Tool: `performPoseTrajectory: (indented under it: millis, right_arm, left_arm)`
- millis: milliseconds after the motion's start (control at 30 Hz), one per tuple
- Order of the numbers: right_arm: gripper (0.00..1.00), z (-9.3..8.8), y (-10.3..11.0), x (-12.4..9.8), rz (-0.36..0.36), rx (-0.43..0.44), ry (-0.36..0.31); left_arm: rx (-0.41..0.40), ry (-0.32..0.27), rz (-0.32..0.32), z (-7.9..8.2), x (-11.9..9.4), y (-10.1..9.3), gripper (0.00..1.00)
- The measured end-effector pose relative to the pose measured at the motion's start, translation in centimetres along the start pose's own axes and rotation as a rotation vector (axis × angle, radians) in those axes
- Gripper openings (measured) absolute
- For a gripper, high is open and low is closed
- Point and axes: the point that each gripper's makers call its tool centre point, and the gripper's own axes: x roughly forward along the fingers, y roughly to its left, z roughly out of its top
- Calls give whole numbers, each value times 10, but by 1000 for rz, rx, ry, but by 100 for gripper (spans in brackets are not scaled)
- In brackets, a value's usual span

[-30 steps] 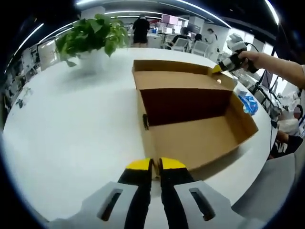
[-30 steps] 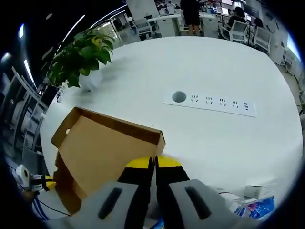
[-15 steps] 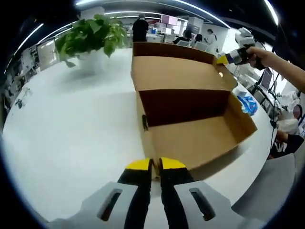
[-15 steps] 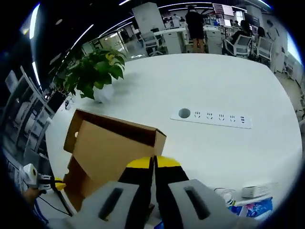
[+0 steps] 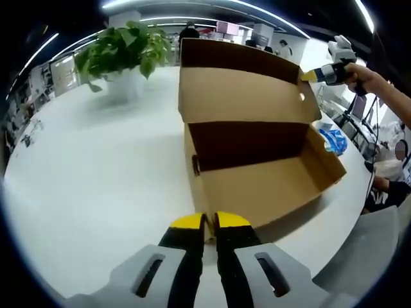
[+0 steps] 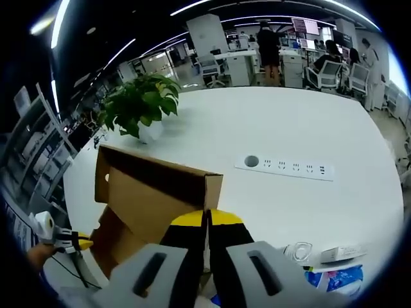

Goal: Operate the shoe box by opening the lid, removing the specified soft item, and placing it in the target area until the item is outside and the box remains undamaged.

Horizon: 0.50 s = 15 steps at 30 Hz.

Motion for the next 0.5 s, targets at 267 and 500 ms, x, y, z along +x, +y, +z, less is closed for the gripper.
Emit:
performPoseTrajectory:
  millis: [267, 500]
  right_arm:
    - [0, -5, 9, -18, 12, -17, -32]
    - [0, -11, 17, -31, 16, -34, -51]
  left_arm:
    - [6, -6, -1, 0, -1, 0, 2]
    - [12, -12, -6, 0, -1, 0, 3]
